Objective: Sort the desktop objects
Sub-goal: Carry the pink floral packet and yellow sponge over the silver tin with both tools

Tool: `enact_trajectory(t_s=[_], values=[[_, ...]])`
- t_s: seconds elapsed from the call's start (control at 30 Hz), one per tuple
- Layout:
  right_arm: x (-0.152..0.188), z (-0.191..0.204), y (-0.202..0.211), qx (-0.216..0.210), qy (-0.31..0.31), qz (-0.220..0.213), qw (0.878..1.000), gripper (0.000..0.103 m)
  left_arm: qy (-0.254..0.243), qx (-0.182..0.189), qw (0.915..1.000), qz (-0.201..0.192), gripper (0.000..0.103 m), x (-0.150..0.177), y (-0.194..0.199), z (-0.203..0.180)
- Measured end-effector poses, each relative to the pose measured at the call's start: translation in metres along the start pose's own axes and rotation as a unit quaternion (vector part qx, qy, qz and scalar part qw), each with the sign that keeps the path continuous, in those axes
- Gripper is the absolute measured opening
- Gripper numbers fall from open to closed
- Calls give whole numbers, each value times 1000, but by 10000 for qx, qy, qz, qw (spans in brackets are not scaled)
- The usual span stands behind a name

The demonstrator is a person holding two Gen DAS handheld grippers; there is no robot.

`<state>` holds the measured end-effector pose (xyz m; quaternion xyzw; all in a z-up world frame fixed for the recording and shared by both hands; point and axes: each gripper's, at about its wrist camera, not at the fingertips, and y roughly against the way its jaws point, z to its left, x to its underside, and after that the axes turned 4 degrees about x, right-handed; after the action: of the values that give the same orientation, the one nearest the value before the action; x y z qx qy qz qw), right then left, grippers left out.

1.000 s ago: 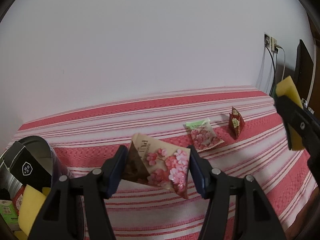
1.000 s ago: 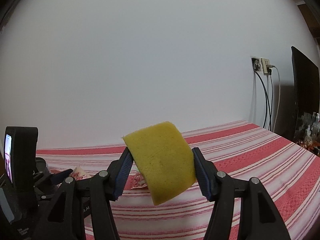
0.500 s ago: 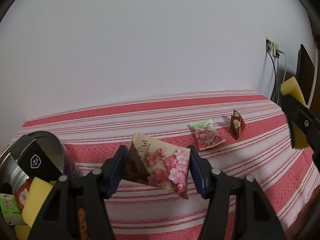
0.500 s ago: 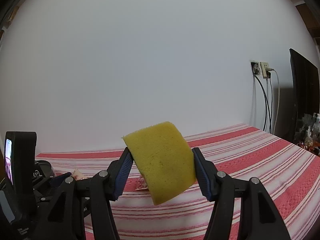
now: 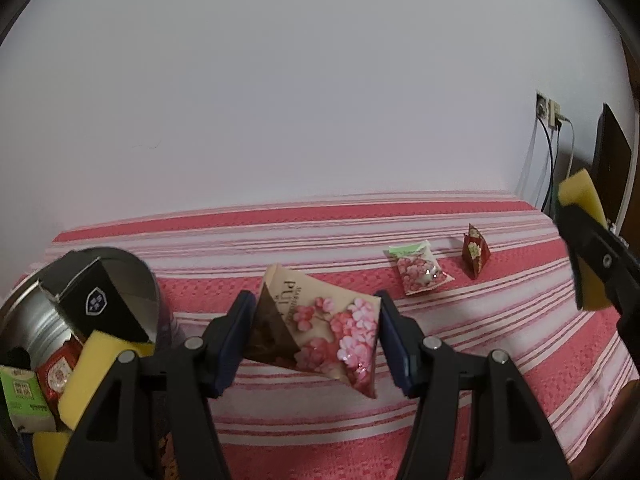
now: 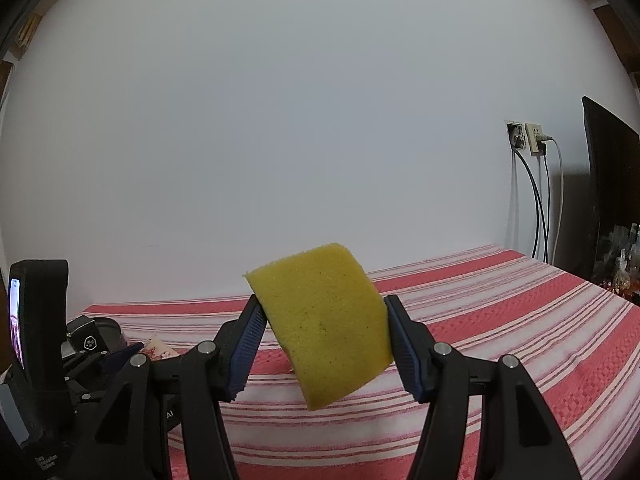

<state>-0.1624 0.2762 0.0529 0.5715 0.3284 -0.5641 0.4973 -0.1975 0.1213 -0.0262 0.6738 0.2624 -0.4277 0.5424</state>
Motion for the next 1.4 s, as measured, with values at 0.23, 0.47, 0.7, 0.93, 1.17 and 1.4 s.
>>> enact_trajectory(t_s=[0.23, 0.47, 0.7, 0.93, 1.17, 1.4], values=[[4, 13, 11, -28, 74, -55, 10000, 62, 233, -14, 9997, -6, 60, 6, 12, 14], [10, 20, 9, -386, -313, 252, 9984, 62, 480, -200, 9986, -2, 60, 13, 38, 37], [15, 45, 12, -745, -310, 336, 9962, 62, 561, -432, 9972, -224, 60, 18, 70, 61], [15, 80, 10, -1224, -278, 415, 9912, 62, 769, -761, 9935, -358, 60, 18, 91, 94], [0, 127, 11, -1744, -23, 311, 9842, 62, 1184, -1187, 9851, -382, 60, 20, 100, 134], [-21, 183, 3, -2276, 394, 322, 9724, 62, 1509, -1478, 9770, -283, 60, 29, 103, 165]])
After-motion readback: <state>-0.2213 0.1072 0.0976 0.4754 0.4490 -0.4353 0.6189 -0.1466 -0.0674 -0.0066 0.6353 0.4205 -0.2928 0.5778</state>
